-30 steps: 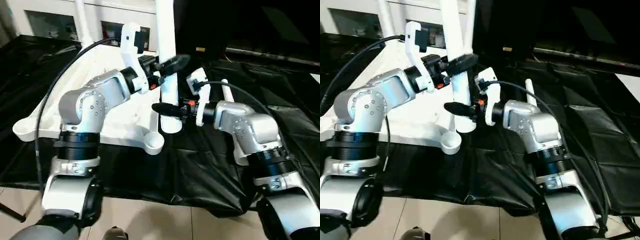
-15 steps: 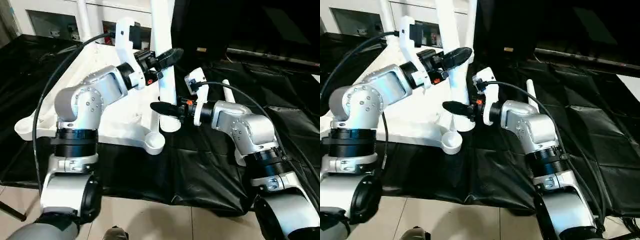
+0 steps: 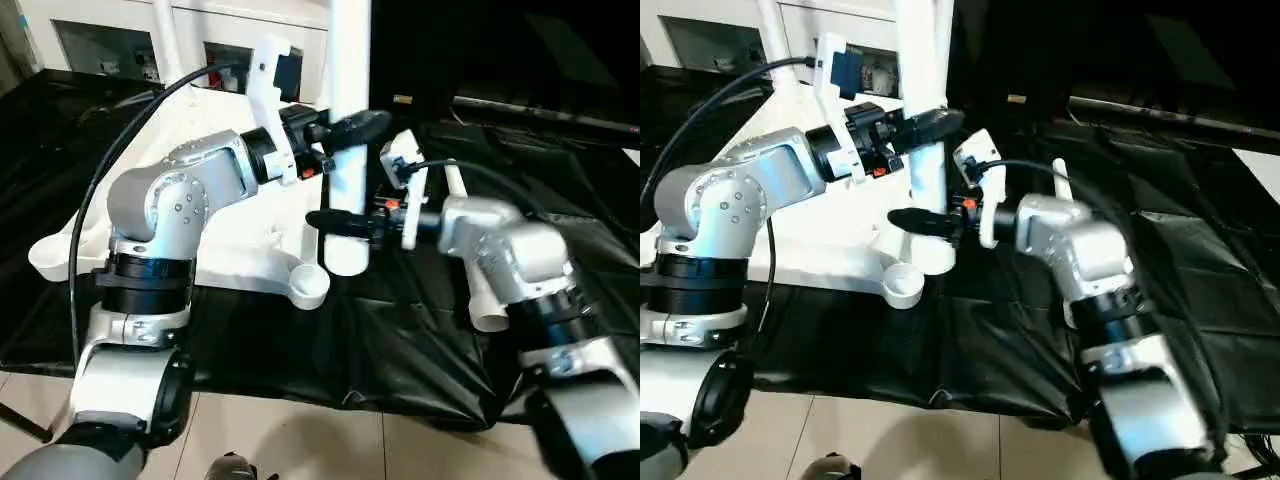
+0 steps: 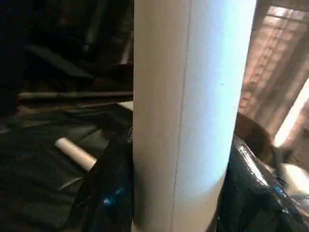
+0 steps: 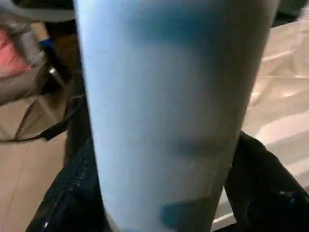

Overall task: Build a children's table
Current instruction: Pick table leg

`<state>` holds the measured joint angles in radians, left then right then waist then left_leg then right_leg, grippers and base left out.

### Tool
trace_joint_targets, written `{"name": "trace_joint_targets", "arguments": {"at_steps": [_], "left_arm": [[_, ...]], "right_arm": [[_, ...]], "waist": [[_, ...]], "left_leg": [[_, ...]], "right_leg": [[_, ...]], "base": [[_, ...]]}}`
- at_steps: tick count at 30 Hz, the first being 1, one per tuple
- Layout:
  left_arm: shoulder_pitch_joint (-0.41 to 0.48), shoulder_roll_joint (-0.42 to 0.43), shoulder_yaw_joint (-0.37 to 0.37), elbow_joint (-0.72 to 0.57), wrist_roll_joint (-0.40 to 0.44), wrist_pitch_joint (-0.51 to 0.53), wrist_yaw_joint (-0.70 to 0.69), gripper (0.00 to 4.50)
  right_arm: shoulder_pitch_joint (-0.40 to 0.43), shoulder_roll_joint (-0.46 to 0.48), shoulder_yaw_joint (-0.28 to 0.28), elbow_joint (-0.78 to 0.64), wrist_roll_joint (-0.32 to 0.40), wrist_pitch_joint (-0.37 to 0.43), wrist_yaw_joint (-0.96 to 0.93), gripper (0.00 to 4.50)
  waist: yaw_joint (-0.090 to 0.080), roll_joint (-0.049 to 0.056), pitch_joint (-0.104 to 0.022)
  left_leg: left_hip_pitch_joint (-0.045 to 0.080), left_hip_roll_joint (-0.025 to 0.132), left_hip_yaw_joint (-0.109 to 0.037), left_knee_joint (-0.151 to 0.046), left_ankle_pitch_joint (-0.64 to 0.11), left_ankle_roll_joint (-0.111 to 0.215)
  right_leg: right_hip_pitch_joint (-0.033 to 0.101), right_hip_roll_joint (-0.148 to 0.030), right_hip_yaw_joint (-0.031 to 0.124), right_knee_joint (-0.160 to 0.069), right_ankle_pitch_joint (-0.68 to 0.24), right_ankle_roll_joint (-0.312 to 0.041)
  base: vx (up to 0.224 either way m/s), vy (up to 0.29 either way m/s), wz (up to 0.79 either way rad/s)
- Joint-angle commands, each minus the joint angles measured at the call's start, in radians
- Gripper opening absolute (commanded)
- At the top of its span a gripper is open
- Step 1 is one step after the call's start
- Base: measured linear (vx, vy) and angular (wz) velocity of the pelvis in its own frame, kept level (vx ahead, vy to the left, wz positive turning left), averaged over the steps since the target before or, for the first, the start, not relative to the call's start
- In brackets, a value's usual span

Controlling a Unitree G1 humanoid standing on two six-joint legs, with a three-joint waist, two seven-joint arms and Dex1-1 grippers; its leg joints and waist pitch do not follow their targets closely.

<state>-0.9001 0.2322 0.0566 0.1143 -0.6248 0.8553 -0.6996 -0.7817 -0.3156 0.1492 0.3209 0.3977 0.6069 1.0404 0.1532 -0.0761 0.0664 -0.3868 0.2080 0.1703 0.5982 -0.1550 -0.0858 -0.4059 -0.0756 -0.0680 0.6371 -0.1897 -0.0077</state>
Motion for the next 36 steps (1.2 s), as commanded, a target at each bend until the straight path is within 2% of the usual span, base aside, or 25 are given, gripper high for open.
{"name": "trace_joint_targets", "arguments": {"at_steps": [1, 6, 10, 16, 18, 20, 30, 36], "left_arm": [[-0.005, 0.008, -0.022, -0.057, -0.035, 0.007, -0.058, 1.85], [0.008, 0.026, -0.039, -0.076, -0.038, 0.017, -0.091, 1.85], [0.0, 0.034, -0.046, -0.03, -0.016, 0.003, -0.094, 1.85], [-0.014, 0.029, -0.035, 0.0, 0.004, -0.001, -0.062, 1.84], [-0.016, 0.028, -0.031, 0.003, 0.003, 0.0, -0.061, 1.84], [-0.018, 0.031, -0.031, 0.003, -0.003, 0.003, -0.068, 1.84], [-0.016, 0.036, -0.044, 0.0, -0.011, 0.008, -0.089, 1.84], [-0.017, 0.032, -0.05, -0.011, -0.02, 0.011, -0.103, 1.84]], "right_arm": [[-0.001, -0.038, 0.016, -0.01, -0.015, -0.005, 0.039, 3.12], [0.01, -0.066, 0.033, -0.042, -0.004, 0.001, 0.099, 3.12], [0.021, -0.084, 0.047, -0.068, -0.001, -0.02, 0.149, 3.12], [0.015, -0.063, 0.027, -0.059, -0.019, -0.048, 0.09, 3.12], [0.012, -0.057, 0.023, -0.051, -0.026, -0.051, 0.072, 3.12], [0.015, -0.05, 0.024, -0.047, -0.034, -0.057, 0.061, 3.12], [0.027, -0.044, 0.023, -0.033, -0.026, -0.045, 0.051, 3.12], [0.035, -0.04, 0.018, -0.015, -0.016, -0.034, 0.056, 2.52]], "waist": [[0.002, 0.001, -0.08], [0.0, -0.001, -0.078], [0.0, -0.002, -0.078], [-0.002, -0.003, -0.079], [-0.002, 0.001, -0.079], [-0.002, 0.0, -0.079], [-0.002, 0.001, -0.079], [-0.002, 0.003, -0.08]], "left_leg": [[0.019, 0.018, 0.001, -0.064, -0.134, -0.027], [0.018, 0.018, 0.002, -0.063, -0.131, -0.023], [0.019, 0.017, 0.002, -0.063, -0.147, -0.025], [0.017, 0.016, 0.001, -0.061, -0.139, -0.029], [0.017, 0.016, 0.001, -0.062, -0.14, -0.03], [0.018, 0.017, 0.0, -0.062, -0.149, -0.034], [0.018, 0.017, 0.0, -0.062, -0.151, -0.032], [0.018, 0.017, 0.0, -0.062, -0.151, -0.031]], "right_leg": [[0.06, -0.062, 0.042, -0.064, -0.101, -0.173], [0.06, -0.061, 0.042, -0.063, -0.095, -0.178], [0.058, -0.061, 0.043, -0.067, -0.132, -0.17], [0.058, -0.061, 0.042, -0.064, -0.125, -0.173], [0.058, -0.061, 0.042, -0.064, -0.126, -0.175], [0.056, -0.061, 0.041, -0.064, -0.129, -0.177], [0.058, -0.06, 0.042, -0.064, -0.12, -0.178], [0.058, -0.06, 0.042, -0.063, -0.111, -0.183]], "base": [[0.0, 0.0, 0.0], [0.0, 0.0, 0.0], [0.0, 0.0, 0.0], [0.0, 0.0, 0.0], [0.0, 0.0, 0.0], [0.0, 0.0, 0.0], [0.0, 0.0, 0.0], [0.0, 0.0, 0.0]]}}
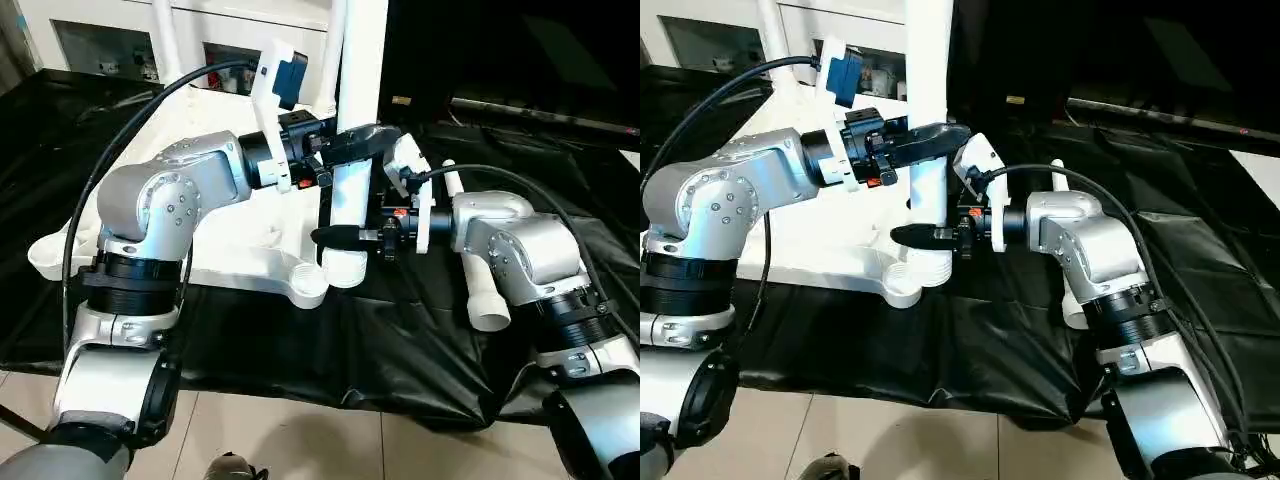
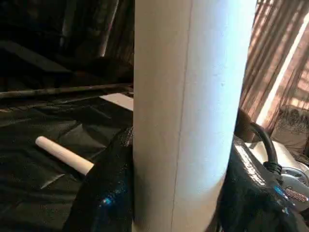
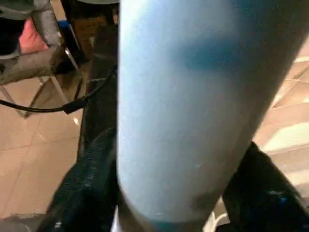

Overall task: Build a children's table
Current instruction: Pick table leg

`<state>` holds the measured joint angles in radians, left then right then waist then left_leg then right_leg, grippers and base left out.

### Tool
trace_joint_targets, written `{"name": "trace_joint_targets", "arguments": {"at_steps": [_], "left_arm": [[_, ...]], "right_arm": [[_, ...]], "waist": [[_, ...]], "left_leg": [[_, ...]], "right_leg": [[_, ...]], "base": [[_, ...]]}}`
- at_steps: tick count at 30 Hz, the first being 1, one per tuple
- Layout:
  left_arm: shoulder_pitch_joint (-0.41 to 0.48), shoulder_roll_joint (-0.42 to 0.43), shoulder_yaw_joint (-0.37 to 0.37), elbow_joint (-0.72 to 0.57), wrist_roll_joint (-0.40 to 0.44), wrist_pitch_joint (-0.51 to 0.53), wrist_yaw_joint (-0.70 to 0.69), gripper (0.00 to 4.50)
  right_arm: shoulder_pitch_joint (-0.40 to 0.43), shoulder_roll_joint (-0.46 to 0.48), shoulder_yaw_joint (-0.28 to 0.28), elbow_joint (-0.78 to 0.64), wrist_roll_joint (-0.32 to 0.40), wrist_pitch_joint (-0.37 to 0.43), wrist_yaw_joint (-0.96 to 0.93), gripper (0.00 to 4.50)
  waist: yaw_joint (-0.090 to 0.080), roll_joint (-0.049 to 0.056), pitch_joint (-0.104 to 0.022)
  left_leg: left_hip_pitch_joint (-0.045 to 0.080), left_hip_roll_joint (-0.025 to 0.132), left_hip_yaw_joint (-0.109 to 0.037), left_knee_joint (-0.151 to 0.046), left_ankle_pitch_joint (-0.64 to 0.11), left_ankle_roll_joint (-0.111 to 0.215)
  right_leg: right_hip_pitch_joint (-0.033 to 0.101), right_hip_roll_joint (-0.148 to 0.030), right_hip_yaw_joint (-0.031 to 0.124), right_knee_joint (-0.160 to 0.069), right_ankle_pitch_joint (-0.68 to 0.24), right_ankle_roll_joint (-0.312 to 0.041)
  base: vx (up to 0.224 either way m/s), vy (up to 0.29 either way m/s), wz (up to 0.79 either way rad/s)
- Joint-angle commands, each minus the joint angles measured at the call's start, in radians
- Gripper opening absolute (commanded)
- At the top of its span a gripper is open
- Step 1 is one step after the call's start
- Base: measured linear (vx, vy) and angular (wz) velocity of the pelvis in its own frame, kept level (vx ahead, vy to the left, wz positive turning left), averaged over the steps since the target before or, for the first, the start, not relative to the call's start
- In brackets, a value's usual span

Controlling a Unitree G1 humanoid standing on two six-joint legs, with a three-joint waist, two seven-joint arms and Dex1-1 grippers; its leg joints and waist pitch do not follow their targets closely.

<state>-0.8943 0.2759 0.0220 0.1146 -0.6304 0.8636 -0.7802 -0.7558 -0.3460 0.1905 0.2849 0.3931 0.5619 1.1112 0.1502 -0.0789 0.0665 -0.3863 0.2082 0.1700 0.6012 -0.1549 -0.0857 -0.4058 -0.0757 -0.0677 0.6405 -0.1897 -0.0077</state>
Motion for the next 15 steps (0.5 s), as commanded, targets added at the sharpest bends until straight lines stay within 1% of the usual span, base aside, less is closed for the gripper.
{"name": "trace_joint_targets", "arguments": {"at_steps": [1, 4, 5, 6, 9, 10, 15], "left_arm": [[-0.023, -0.011, -0.017, -0.013, -0.014, 0.003, -0.023, 1.84], [-0.021, -0.011, -0.017, -0.016, -0.015, 0.004, -0.023, 1.84], [-0.02, -0.011, -0.017, -0.017, -0.015, 0.005, -0.023, 1.84], [-0.019, -0.011, -0.016, -0.019, -0.016, 0.006, -0.022, 1.84], [-0.019, -0.012, -0.016, -0.02, -0.016, 0.007, -0.021, 1.84], [-0.019, -0.013, -0.015, -0.02, -0.016, 0.007, -0.019, 1.84], [-0.014, -0.009, -0.018, -0.025, -0.016, 0.007, -0.021, 1.84]], "right_arm": [[0.01, -0.008, -0.023, 0.024, -0.012, 0.011, -0.017, 2.41], [0.012, -0.005, -0.025, 0.027, -0.011, 0.012, -0.02, 2.21], [0.013, -0.004, -0.027, 0.028, -0.01, 0.012, -0.023, 2.21], [0.014, -0.002, -0.029, 0.032, -0.008, 0.013, -0.028, 2.02], [0.015, -0.002, -0.03, 0.033, -0.007, 0.013, -0.029, 1.96], [0.015, -0.001, -0.031, 0.036, -0.007, 0.012, -0.032, 1.94], [0.014, 0.003, -0.032, 0.043, -0.007, 0.006, -0.039, 1.93]], "waist": [[0.001, 0.008, -0.08], [0.0, 0.006, -0.079], [0.001, 0.006, -0.08], [0.001, 0.008, -0.08], [0.001, 0.009, -0.08], [0.002, 0.007, -0.08], [0.002, 0.007, -0.08]], "left_leg": [[0.019, 0.017, 0.0, -0.066, -0.156, -0.032], [0.017, 0.017, 0.0, -0.066, -0.158, -0.035], [0.018, 0.016, 0.0, -0.066, -0.158, -0.035], [0.017, 0.017, 0.0, -0.066, -0.157, -0.036], [0.018, 0.017, -0.001, -0.066, -0.156, -0.037], [0.018, 0.017, 0.0, -0.066, -0.155, -0.037], [0.018, 0.016, -0.001, -0.066, -0.156, -0.036]], "right_leg": [[0.057, -0.06, 0.041, -0.067, -0.112, -0.187], [0.059, -0.06, 0.041, -0.067, -0.118, -0.184], [0.059, -0.06, 0.041, -0.067, -0.118, -0.184], [0.059, -0.061, 0.042, -0.066, -0.115, -0.184], [0.058, -0.06, 0.041, -0.065, -0.105, -0.188], [0.058, -0.06, 0.041, -0.065, -0.102, -0.188], [0.059, -0.06, 0.041, -0.066, -0.111, -0.185]], "base": [[0.0, 0.0, 0.0], [0.0, 0.0, 0.0], [0.0, 0.0, 0.0], [0.0, 0.0, 0.0], [0.0, 0.0, 0.0], [0.0, 0.0, 0.0], [0.0, 0.0, 0.0]]}}
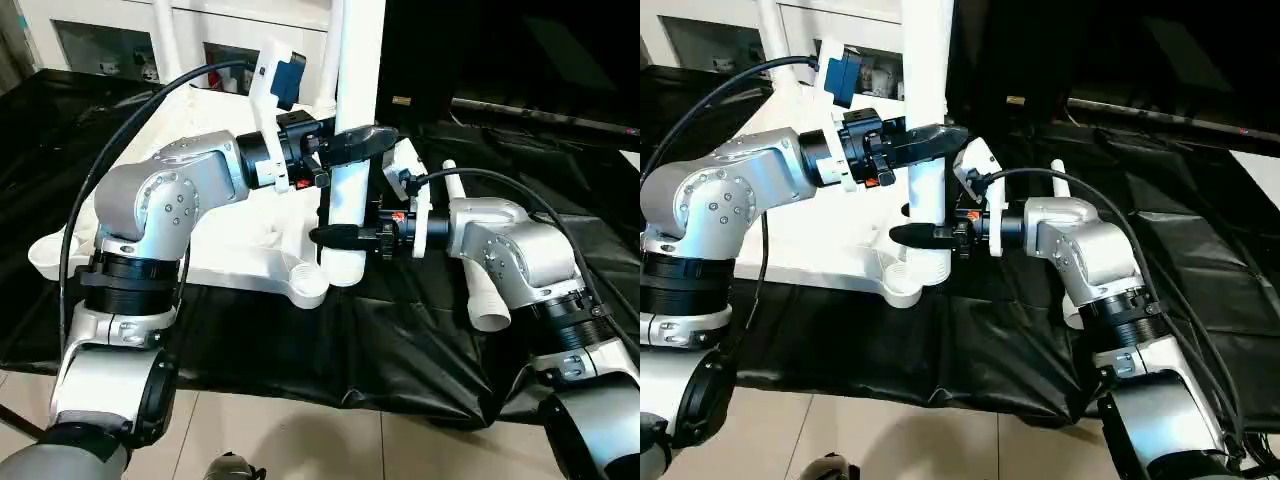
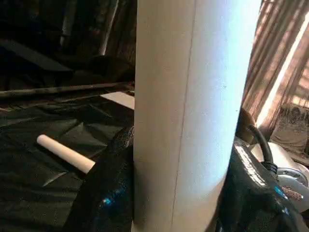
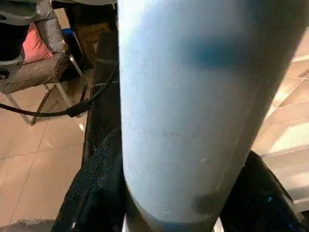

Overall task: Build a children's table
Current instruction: Pick table leg

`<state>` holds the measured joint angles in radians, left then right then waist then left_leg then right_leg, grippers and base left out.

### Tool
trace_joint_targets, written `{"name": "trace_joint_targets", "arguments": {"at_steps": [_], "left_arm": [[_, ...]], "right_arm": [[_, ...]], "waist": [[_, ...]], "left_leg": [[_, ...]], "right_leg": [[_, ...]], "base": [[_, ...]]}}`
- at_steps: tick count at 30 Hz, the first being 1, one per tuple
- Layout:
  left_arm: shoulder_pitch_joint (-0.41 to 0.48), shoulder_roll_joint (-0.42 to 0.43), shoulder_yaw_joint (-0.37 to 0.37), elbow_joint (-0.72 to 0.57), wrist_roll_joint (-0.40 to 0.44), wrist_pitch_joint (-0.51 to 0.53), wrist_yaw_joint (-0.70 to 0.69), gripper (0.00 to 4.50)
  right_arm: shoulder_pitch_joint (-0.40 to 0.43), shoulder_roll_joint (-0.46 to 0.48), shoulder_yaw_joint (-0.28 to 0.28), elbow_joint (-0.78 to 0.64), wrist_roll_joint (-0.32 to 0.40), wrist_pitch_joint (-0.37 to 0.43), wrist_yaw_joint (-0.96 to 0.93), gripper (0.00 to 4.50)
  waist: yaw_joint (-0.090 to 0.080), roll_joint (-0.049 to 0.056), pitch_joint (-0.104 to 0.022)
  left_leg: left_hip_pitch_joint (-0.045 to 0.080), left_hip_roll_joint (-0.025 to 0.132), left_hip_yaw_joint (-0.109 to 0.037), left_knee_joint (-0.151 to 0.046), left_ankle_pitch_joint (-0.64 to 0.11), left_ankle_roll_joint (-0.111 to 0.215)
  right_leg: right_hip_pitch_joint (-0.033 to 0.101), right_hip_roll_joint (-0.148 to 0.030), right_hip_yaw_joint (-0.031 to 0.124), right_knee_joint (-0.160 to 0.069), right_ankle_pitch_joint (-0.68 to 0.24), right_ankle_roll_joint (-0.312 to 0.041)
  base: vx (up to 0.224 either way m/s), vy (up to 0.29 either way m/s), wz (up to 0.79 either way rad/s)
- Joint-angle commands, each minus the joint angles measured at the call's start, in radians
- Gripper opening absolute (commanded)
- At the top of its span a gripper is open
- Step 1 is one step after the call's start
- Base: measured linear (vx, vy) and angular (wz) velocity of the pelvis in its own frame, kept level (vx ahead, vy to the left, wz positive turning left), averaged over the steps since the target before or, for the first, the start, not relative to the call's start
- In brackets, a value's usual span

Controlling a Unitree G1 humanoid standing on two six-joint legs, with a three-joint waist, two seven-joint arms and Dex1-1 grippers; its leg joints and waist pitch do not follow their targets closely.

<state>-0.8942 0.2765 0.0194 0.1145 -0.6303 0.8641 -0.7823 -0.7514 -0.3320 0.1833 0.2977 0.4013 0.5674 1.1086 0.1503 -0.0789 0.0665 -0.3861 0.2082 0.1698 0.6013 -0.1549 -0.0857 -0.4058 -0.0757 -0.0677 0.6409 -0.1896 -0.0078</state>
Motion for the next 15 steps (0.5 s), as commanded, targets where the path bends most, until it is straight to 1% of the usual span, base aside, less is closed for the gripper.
{"name": "trace_joint_targets", "arguments": {"at_steps": [1, 2, 3, 4, 5, 6, 8, 10, 11, 12, 13, 15], "left_arm": [[-0.013, -0.008, -0.016, -0.026, -0.015, 0.006, -0.021, 1.84], [-0.013, -0.008, -0.016, -0.026, -0.015, 0.006, -0.021, 1.84], [-0.012, -0.005, -0.019, -0.027, -0.009, 0.015, -0.01, 2.4], [-0.012, -0.005, -0.019, -0.027, -0.009, 0.015, -0.01, 2.54], [-0.013, -0.01, -0.013, -0.02, -0.007, 0.024, 0.009, 2.61], [-0.013, -0.012, -0.009, -0.014, -0.005, 0.021, 0.015, 2.61], [-0.015, -0.021, 0.004, 0.0, 0.002, 0.003, 0.034, 2.9], [-0.015, -0.027, 0.012, 0.008, 0.011, -0.02, 0.047, 2.99], [-0.014, -0.031, 0.017, 0.01, 0.018, -0.037, 0.058, 3.06], [-0.01, -0.039, 0.025, 0.009, 0.031, -0.07, 0.08, 3.06], [-0.009, -0.046, 0.035, 0.008, 0.026, -0.074, 0.087, 3.09], [-0.008, -0.075, 0.075, 0.007, -0.004, -0.083, 0.113, 3.09]], "right_arm": [[0.009, -0.011, -0.026, 0.03, -0.015, 0.001, -0.036, 1.93], [0.009, -0.011, -0.026, 0.03, -0.015, 0.001, -0.036, 1.93], [0.008, -0.005, -0.03, 0.03, -0.016, -0.002, -0.043, 1.93], [0.008, -0.005, -0.03, 0.03, -0.016, -0.002, -0.043, 1.93], [0.009, -0.001, -0.033, 0.028, -0.016, -0.005, -0.05, 1.93], [0.01, 0.002, -0.036, 0.027, -0.015, -0.006, -0.055, 1.93], [0.014, 0.008, -0.042, 0.022, -0.013, -0.007, -0.067, 1.91], [0.019, 0.014, -0.05, 0.017, -0.009, -0.011, -0.077, 1.91], [0.022, 0.021, -0.058, 0.014, -0.004, -0.014, -0.087, 1.91], [0.03, 0.032, -0.075, 0.004, 0.007, -0.016, -0.105, 1.91], [0.033, 0.037, -0.083, 0.001, 0.013, -0.016, -0.112, 1.91], [0.041, 0.052, -0.109, -0.011, 0.034, -0.012, -0.138, 1.91]], "waist": [[0.002, 0.007, -0.08], [0.002, 0.008, -0.08], [0.003, 0.011, -0.08], [0.001, 0.01, -0.08], [0.002, 0.01, -0.08], [0.002, 0.008, -0.08], [0.002, 0.01, -0.08], [0.003, 0.008, -0.08], [0.004, 0.009, -0.081], [0.003, 0.014, -0.081], [0.002, 0.011, -0.082], [0.002, 0.012, -0.083]], "left_leg": [[0.018, 0.016, 0.0, -0.066, -0.156, -0.036], [0.018, 0.016, 0.0, -0.066, -0.156, -0.036], [0.019, 0.017, -0.001, -0.066, -0.158, -0.038], [0.018, 0.017, 0.0, -0.066, -0.16, -0.039], [0.02, 0.017, 0.0, -0.066, -0.161, -0.042], [0.02, 0.017, 0.0, -0.066, -0.161, -0.043], [0.019, 0.017, 0.0, -0.067, -0.168, -0.045], [0.018, 0.016, 0.0, -0.066, -0.164, -0.043], [0.018, 0.016, -0.001, -0.066, -0.161, -0.043], [0.018, 0.016, -0.001, -0.067, -0.161, -0.044], [0.018, 0.017, -0.002, -0.067, -0.16, -0.044], [0.018, 0.017, -0.001, -0.065, -0.156, -0.043]], "right_leg": [[0.058, -0.06, 0.041, -0.066, -0.111, -0.185], [0.058, -0.06, 0.041, -0.066, -0.11, -0.186], [0.058, -0.061, 0.041, -0.066, -0.111, -0.186], [0.058, -0.06, 0.041, -0.066, -0.109, -0.187], [0.056, -0.06, 0.041, -0.066, -0.11, -0.187], [0.057, -0.061, 0.042, -0.067, -0.109, -0.188], [0.058, -0.061, 0.041, -0.067, -0.117, -0.186], [0.059, -0.061, 0.042, -0.068, -0.113, -0.183], [0.059, -0.061, 0.041, -0.068, -0.11, -0.182], [0.059, -0.061, 0.042, -0.068, -0.102, -0.182], [0.06, -0.06, 0.041, -0.067, -0.093, -0.182], [0.06, -0.061, 0.041, -0.065, -0.073, -0.194]], "base": [[0.0, 0.0, 0.0], [0.0, 0.0, 0.0], [0.0, 0.0, 0.0], [0.0, 0.0, 0.0], [0.0, 0.0, 0.0], [0.0, 0.0, 0.0], [0.0, 0.0, 0.0], [0.0, 0.0, 0.0], [0.0, 0.0, 0.0], [0.0, 0.0, 0.0], [0.0, 0.0, 0.0], [0.0, 0.0, 0.0]]}}
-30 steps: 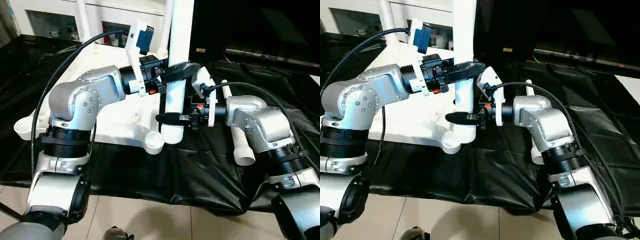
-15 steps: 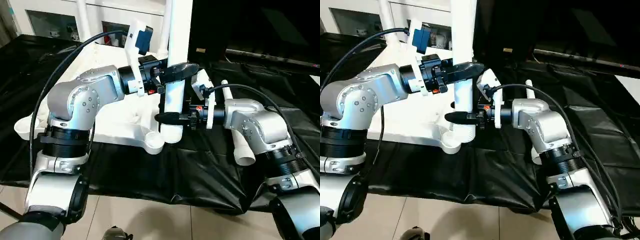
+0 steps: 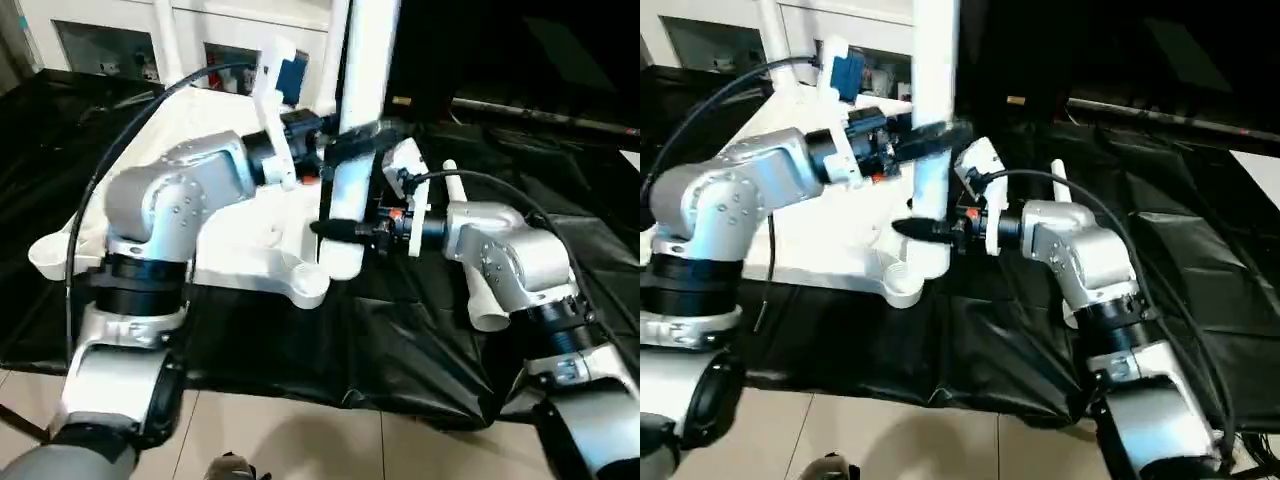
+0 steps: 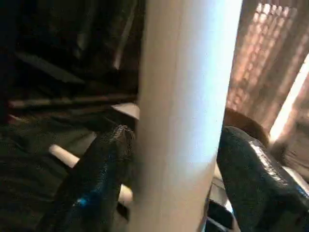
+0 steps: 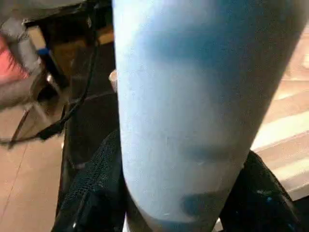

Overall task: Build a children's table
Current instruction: Pick table leg

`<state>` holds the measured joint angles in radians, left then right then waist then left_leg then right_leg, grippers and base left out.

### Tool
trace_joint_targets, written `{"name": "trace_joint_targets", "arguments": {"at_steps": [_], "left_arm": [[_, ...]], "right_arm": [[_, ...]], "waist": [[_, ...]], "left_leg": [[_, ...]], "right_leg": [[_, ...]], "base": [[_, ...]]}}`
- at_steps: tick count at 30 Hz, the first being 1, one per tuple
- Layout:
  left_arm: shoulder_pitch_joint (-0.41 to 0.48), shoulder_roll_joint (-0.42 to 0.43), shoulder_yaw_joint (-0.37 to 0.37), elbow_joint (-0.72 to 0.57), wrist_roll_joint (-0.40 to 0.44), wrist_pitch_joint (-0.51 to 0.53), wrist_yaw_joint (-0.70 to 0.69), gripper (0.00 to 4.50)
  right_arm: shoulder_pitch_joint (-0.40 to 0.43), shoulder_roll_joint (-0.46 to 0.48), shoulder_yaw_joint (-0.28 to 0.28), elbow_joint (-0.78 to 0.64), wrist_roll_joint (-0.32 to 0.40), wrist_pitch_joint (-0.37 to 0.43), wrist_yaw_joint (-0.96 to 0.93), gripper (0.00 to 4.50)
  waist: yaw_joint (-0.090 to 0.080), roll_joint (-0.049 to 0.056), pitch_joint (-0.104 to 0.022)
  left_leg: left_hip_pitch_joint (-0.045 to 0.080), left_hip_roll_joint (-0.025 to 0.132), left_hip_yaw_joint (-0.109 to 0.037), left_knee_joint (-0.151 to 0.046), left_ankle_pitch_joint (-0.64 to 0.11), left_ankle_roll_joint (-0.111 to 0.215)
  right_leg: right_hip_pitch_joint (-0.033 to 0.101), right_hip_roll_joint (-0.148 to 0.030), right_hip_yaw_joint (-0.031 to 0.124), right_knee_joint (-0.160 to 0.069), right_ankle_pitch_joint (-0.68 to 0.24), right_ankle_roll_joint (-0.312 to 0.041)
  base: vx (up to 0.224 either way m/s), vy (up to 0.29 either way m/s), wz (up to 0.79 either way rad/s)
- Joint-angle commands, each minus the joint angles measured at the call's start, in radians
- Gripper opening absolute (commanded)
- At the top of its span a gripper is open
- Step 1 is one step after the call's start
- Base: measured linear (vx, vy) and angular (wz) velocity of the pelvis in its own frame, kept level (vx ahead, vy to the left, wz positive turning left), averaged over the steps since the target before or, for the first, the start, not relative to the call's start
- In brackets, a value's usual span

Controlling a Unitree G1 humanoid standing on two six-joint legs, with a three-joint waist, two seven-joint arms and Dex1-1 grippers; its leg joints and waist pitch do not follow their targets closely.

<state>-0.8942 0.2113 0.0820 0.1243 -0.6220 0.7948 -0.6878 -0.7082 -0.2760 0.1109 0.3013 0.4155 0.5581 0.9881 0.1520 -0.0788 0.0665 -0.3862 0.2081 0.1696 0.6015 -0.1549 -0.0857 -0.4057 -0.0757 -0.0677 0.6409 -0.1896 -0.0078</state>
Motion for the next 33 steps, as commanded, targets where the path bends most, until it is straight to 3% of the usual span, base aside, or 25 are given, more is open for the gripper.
{"name": "trace_joint_targets", "arguments": {"at_steps": [1, 5, 7, 12, 13, 14, 15, 16, 17, 18, 19, 20, 21, 22, 23, 24, 25, 26, 27, 28, 29, 30, 31, 32, 33], "left_arm": [[0.0, -0.045, 0.048, -0.006, -0.02, -0.064, 0.056, 3.09], [-0.01, -0.145, 0.156, 0.03, -0.07, -0.193, 0.159, 3.09], [-0.017, -0.188, 0.208, 0.038, -0.118, -0.233, 0.191, 3.09], [0.005, -0.246, 0.278, -0.007, -0.239, -0.21, 0.193, 3.09], [0.076, -0.216, 0.24, -0.063, -0.129, -0.239, 0.24, 3.09], [0.076, -0.216, 0.24, -0.063, -0.129, -0.239, 0.24, 3.09], [0.128, -0.174, 0.188, -0.081, -0.003, -0.265, 0.291, 3.09], [0.2, -0.097, 0.094, -0.095, 0.198, -0.326, 0.359, 3.09], [0.293, -0.02, 0.024, -0.115, 0.372, -0.432, 0.393, 3.09], [0.293, -0.02, 0.024, -0.115, 0.372, -0.432, 0.393, 3.09], [0.355, 0.024, -0.005, -0.135, 0.437, -0.448, 0.406, 3.09], [0.468, 0.066, -0.026, -0.171, 0.521, -0.527, 0.41, 3.09], [0.51, 0.076, -0.029, -0.184, 0.55, -0.558, 0.416, 3.09], [0.521, 0.073, -0.024, -0.188, 0.551, -0.559, 0.423, 3.09], [0.552, 0.056, -0.005, -0.2, 0.55, -0.555, 0.449, 3.09], [0.622, 0.037, 0.009, -0.223, 0.581, -0.557, 0.517, 3.09], [0.65, 0.035, 0.004, -0.23, 0.604, -0.571, 0.539, 3.09], [0.671, 0.037, -0.01, -0.227, 0.627, -0.583, 0.576, 3.09], [0.671, 0.037, -0.01, -0.227, 0.628, -0.583, 0.577, 3.09], [0.684, 0.033, -0.015, -0.222, 0.64, -0.594, 0.607, 3.09], [0.691, 0.03, -0.014, -0.215, 0.642, -0.596, 0.626, 3.09], [0.698, 0.028, -0.011, -0.206, 0.651, -0.601, 0.641, 3.09], [0.703, 0.027, -0.008, -0.201, 0.657, -0.605, 0.647, 3.09], [0.707, 0.026, -0.006, -0.198, 0.662, -0.611, 0.649, 3.09], [0.713, 0.02, 0.001, -0.195, 0.681, -0.618, 0.665, 3.09]], "right_arm": [[0.01, 0.012, -0.061, -0.035, 0.044, 0.0, -0.04, 1.91], [0.043, 0.053, -0.115, -0.084, 0.096, 0.016, -0.089, 1.91], [0.053, 0.072, -0.136, -0.098, 0.116, 0.016, -0.11, 1.91], [0.063, 0.119, -0.196, -0.087, 0.112, -0.032, -0.218, 1.91], [0.07, 0.132, -0.214, -0.058, 0.029, -0.115, -0.353, 1.91], [0.07, 0.132, -0.214, -0.058, 0.029, -0.115, -0.353, 1.91], [0.083, 0.124, -0.202, -0.043, -0.061, -0.192, -0.446, 1.91], [0.11, 0.086, -0.159, -0.044, -0.174, -0.236, -0.523, 1.91], [0.166, 0.036, -0.108, -0.077, -0.279, -0.257, -0.574, 1.91], [0.166, 0.036, -0.108, -0.077, -0.279, -0.257, -0.574, 1.91], [0.206, 0.024, -0.096, -0.119, -0.303, -0.264, -0.577, 1.91], [0.277, 0.042, -0.113, -0.203, -0.295, -0.233, -0.59, 1.91], [0.302, 0.053, -0.121, -0.234, -0.286, -0.217, -0.599, 1.91], [0.311, 0.055, -0.12, -0.243, -0.288, -0.216, -0.602, 1.91], [0.339, 0.062, -0.116, -0.266, -0.295, -0.218, -0.613, 1.91], [0.417, 0.078, -0.099, -0.3, -0.33, -0.249, -0.655, 1.91], [0.455, 0.091, -0.1, -0.307, -0.339, -0.266, -0.679, 1.91], [0.484, 0.103, -0.103, -0.299, -0.353, -0.299, -0.72, 1.91], [0.485, 0.103, -0.103, -0.298, -0.353, -0.299, -0.72, 1.91], [0.505, 0.117, -0.112, -0.293, -0.351, -0.327, -0.748, 1.91], [0.516, 0.132, -0.125, -0.292, -0.338, -0.331, -0.768, 1.91], [0.521, 0.145, -0.138, -0.289, -0.328, -0.335, -0.785, 1.91], [0.52, 0.152, -0.149, -0.285, -0.317, -0.332, -0.792, 1.91], [0.515, 0.153, -0.155, -0.278, -0.314, -0.332, -0.794, 1.91], [0.506, 0.153, -0.154, -0.272, -0.315, -0.334, -0.782, 1.91]], "waist": [[0.002, 0.013, -0.083], [0.006, 0.016, -0.082], [0.009, 0.011, -0.082], [0.011, 0.011, -0.082], [0.011, 0.012, -0.079], [0.008, 0.012, -0.077], [0.009, 0.012, -0.079], [0.01, 0.02, -0.077], [0.01, 0.023, -0.077], [0.011, 0.023, -0.079], [0.009, 0.036, -0.085], [0.004, 0.038, -0.086], [-0.001, 0.048, -0.087], [-0.007, 0.039, -0.088], [-0.009, 0.065, -0.089], [-0.016, 0.063, -0.084], [-0.01, 0.064, -0.077], [-0.01, 0.057, -0.077], [-0.002, 0.054, -0.07], [0.011, 0.055, -0.071], [0.02, 0.052, -0.071], [0.026, 0.05, -0.067], [0.024, 0.052, -0.062], [0.025, 0.062, -0.061], [0.015, 0.063, -0.061]], "left_leg": [[0.018, 0.016, -0.001, -0.065, -0.159, -0.041], [0.018, 0.017, -0.002, -0.066, -0.176, -0.034], [0.017, 0.014, -0.002, -0.065, -0.186, -0.032], [0.019, 0.017, -0.002, -0.067, -0.181, -0.042], [0.018, 0.023, -0.005, -0.073, -0.185, -0.051], [0.019, 0.023, -0.005, -0.075, -0.195, -0.057], [0.023, 0.017, -0.002, -0.072, -0.197, -0.059], [0.023, 0.025, -0.009, -0.08, -0.202, -0.075], [0.025, 0.022, -0.009, -0.08, -0.202, -0.081], [0.025, 0.022, -0.01, -0.08, -0.187, -0.091], [0.031, 0.021, -0.009, -0.078, -0.185, -0.1], [0.028, 0.02, -0.01, -0.078, -0.181, -0.101], [0.025, 0.023, -0.012, -0.08, -0.18, -0.09], [0.023, 0.019, -0.011, -0.078, -0.176, -0.076], [0.026, 0.019, -0.013, -0.077, -0.186, -0.078], [0.024, 0.019, -0.007, -0.077, -0.226, -0.067], [0.018, 0.016, -0.003, -0.079, -0.262, -0.031], [0.012, 0.012, 0.002, -0.076, -0.268, -0.006], [0.005, 0.007, 0.004, -0.066, -0.272, 0.041], [0.001, 0.007, -0.006, -0.034, -0.244, 0.083], [0.002, 0.009, -0.012, -0.015, -0.223, 0.1], [-0.016, 0.015, -0.032, 0.022, -0.186, 0.129], [-0.025, 0.025, -0.053, 0.031, -0.168, 0.136], [-0.022, 0.026, -0.057, 0.022, -0.169, 0.139], [-0.011, 0.016, -0.047, -0.015, -0.202, 0.153]], "right_leg": [[0.06, -0.061, 0.041, -0.066, -0.069, -0.2], [0.062, -0.062, 0.041, -0.069, -0.072, -0.199], [0.064, -0.062, 0.04, -0.072, -0.091, -0.194], [0.056, -0.063, 0.04, -0.07, -0.11, -0.193], [0.054, -0.065, 0.04, -0.072, -0.121, -0.174], [0.053, -0.064, 0.04, -0.074, -0.139, -0.162], [0.055, -0.061, 0.041, -0.077, -0.151, -0.146], [0.05, -0.06, 0.041, -0.083, -0.178, -0.084], [0.05, -0.058, 0.042, -0.083, -0.186, -0.059], [0.054, -0.055, 0.043, -0.086, -0.174, -0.007], [0.052, -0.055, 0.044, -0.08, -0.136, -0.008], [0.054, -0.052, 0.043, -0.076, -0.109, -0.017], [0.056, -0.05, 0.042, -0.077, -0.046, -0.034], [0.058, -0.048, 0.04, -0.07, -0.004, -0.062], [0.053, -0.048, 0.041, -0.064, 0.005, -0.084], [0.051, -0.052, 0.044, -0.076, -0.011, -0.114], [0.056, -0.068, 0.05, -0.086, -0.08, -0.134], [0.06, -0.079, 0.057, -0.095, -0.122, -0.135], [0.066, -0.111, 0.074, -0.12, -0.262, -0.118], [0.075, -0.164, 0.104, -0.147, -0.405, -0.097], [0.074, -0.192, 0.123, -0.161, -0.469, -0.086], [0.079, -0.243, 0.152, -0.177, -0.583, -0.069], [0.081, -0.262, 0.147, -0.185, -0.671, -0.065], [0.076, -0.252, 0.137, -0.186, -0.683, -0.072], [0.066, -0.197, 0.107, -0.174, -0.652, -0.081]], "base": [[0.0, 0.0, 0.0], [0.0, 0.0, 0.0], [0.0, 0.0, 0.0], [0.0, 0.0, 0.0], [0.0, 0.0, 0.0], [0.0, 0.0, 0.0], [0.0, 0.0, 0.0], [0.0, 0.0, 0.0], [0.0, 0.0, 0.0], [0.0, 0.0, 0.0], [0.0, 0.0, 0.0], [0.0, 0.0, 0.0], [0.0, 0.0, 0.0], [0.0, 0.0, 0.0], [0.0, 0.0, 0.0], [0.0, 0.0, 0.0], [0.0, 0.0, 0.0], [0.0, 0.0, 0.0], [0.0, 0.0, 0.0], [0.0, 0.0, 0.0], [0.0, 0.0, 0.0], [-0.04, 0.097, -0.09], [-0.04, 0.097, -0.09], [-0.041, 0.169, -0.11], [-0.045, 0.192, 0.01]]}}
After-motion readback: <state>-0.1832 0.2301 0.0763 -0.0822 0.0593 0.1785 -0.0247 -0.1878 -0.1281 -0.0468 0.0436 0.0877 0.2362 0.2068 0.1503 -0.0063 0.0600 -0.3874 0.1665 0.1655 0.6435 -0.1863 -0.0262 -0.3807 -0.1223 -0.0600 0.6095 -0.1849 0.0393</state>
